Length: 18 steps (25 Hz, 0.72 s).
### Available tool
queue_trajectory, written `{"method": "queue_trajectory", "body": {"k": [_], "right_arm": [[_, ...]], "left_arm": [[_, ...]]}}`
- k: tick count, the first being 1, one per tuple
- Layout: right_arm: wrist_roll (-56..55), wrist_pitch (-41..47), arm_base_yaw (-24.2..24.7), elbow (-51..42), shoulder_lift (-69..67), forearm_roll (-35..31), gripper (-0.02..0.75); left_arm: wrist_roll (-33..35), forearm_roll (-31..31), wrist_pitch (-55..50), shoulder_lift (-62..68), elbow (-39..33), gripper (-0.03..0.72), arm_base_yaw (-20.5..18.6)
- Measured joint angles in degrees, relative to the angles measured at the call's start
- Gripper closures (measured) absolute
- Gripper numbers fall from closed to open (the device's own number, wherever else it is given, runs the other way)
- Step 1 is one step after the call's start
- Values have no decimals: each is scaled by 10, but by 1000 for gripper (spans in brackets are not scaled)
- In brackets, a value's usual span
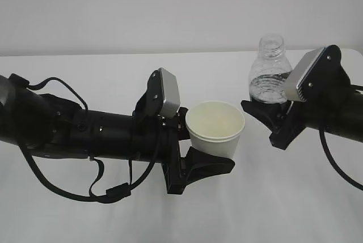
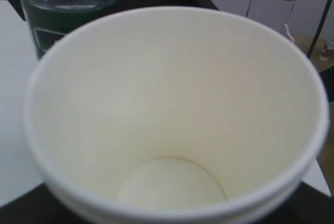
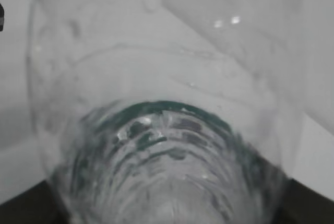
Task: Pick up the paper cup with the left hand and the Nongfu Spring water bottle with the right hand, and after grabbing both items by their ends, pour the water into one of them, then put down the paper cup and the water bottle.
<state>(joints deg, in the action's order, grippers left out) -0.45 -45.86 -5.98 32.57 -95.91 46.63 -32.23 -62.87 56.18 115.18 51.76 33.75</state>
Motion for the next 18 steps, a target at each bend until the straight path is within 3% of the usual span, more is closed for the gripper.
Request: {"method": "queue_trajectory", "body": {"k": [7, 18], "right_arm": [[56, -2, -37, 27, 0, 4, 254], [158, -5, -38, 33, 0, 2, 254]], "left_arm": [[0, 0, 0, 0, 0, 181, 0], [0, -9, 35, 0, 0, 185, 0]]}}
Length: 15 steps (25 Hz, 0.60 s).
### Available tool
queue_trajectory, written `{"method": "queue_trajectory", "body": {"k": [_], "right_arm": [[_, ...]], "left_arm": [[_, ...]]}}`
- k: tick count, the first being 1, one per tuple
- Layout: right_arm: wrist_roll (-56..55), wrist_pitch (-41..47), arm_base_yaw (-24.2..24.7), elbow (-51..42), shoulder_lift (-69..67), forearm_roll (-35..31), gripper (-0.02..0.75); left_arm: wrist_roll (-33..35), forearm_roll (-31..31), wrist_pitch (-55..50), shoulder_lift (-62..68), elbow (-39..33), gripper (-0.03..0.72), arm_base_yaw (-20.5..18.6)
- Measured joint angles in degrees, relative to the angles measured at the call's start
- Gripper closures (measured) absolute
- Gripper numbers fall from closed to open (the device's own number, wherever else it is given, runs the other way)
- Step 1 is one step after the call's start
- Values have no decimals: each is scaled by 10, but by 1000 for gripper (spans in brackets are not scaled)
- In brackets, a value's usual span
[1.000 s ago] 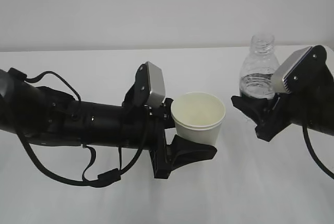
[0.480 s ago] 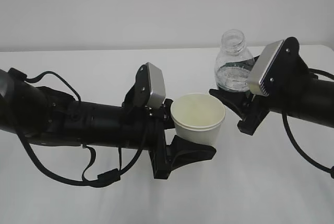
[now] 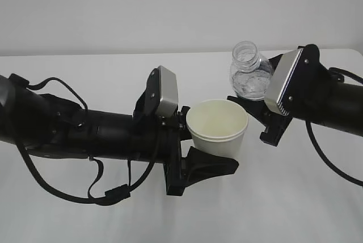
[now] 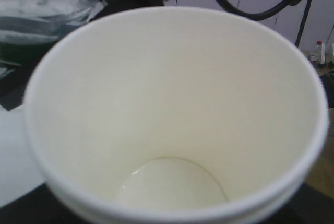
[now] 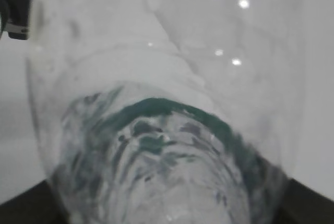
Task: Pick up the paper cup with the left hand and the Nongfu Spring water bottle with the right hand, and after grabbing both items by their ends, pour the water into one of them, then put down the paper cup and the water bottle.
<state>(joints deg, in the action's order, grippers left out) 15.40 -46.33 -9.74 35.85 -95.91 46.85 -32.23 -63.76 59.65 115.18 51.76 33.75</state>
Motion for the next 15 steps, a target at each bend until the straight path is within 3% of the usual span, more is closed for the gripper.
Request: {"method": "queue_trajectory", "body": {"k": [15], "right_arm": [[98, -1, 0, 0, 0, -18, 254]], "left_arm": [[5, -13, -6, 0, 0, 187, 19]]}}
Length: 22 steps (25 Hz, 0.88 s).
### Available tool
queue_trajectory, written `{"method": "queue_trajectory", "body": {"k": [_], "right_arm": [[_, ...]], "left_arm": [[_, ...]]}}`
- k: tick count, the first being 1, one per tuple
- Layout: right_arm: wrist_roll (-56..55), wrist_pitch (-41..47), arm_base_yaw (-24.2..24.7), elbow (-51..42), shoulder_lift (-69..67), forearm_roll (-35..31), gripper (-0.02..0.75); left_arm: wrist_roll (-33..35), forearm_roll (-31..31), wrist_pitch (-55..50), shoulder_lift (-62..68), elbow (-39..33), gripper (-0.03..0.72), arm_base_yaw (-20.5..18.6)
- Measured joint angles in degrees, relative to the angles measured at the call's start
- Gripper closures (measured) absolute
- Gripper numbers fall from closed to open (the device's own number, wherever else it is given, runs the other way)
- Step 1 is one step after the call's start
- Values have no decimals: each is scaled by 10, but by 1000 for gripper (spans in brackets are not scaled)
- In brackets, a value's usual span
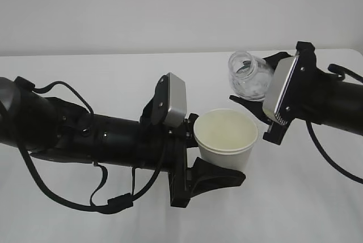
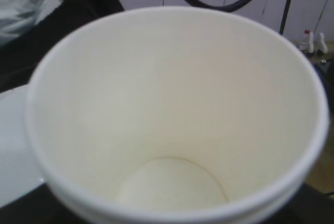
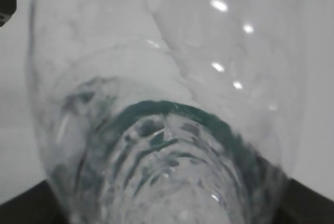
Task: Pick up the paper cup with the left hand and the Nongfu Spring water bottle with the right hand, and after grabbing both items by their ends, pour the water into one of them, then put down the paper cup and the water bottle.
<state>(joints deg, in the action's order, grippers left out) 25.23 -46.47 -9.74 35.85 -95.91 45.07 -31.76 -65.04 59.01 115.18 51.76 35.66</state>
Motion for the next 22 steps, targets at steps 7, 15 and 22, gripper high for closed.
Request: {"method": "queue_trajectory", "body": {"k": [7, 15, 22], "right_arm": [[48, -23, 0, 0, 0, 0, 254], [107, -29, 0, 0, 0, -34, 254], [157, -30, 0, 0, 0, -60, 254]], "left_arm": [[7, 21, -1, 0, 0, 187, 1], [10, 21, -1, 0, 0, 187, 1], [10, 15, 8, 0, 0, 187, 1]]}}
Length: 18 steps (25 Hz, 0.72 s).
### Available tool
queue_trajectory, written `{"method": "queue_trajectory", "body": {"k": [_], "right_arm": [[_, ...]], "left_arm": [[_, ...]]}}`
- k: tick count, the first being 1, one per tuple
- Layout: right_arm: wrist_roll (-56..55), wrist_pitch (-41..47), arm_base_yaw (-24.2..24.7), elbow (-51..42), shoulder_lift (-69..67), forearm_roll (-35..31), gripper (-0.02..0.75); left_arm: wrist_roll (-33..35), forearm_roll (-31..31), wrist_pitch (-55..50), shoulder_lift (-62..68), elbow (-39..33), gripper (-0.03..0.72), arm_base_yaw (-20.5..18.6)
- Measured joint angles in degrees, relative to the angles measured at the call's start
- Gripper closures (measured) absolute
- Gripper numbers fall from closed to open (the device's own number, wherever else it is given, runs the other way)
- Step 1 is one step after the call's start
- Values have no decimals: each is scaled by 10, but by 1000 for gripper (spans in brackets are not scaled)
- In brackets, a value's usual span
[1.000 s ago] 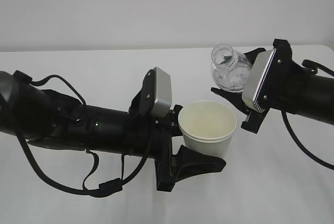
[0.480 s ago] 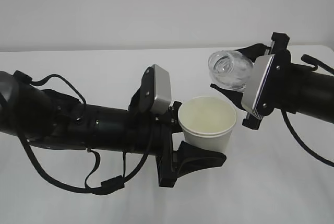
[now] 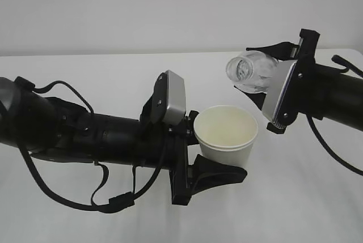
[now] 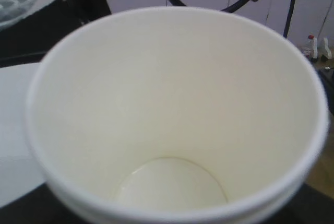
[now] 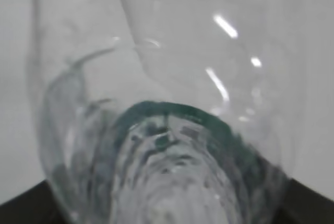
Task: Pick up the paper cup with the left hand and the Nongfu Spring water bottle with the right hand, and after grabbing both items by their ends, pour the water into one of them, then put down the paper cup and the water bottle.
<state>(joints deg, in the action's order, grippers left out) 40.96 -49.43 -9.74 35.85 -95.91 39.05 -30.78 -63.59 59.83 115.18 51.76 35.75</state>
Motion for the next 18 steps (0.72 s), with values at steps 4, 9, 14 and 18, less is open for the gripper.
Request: {"method": "queue_trajectory", "body": {"k": [4, 9, 14, 18], "right_arm": [[29, -1, 0, 0, 0, 0, 254], [59, -1, 0, 0, 0, 0, 254], [86, -1, 0, 0, 0, 0, 254], [110, -5, 0, 0, 0, 0, 254]], "left_arm": [[0, -1, 7, 0, 0, 187, 0], [0, -1, 7, 0, 0, 188, 0], [0, -1, 7, 0, 0, 188, 0], [0, -1, 7, 0, 0, 188, 0]]}}
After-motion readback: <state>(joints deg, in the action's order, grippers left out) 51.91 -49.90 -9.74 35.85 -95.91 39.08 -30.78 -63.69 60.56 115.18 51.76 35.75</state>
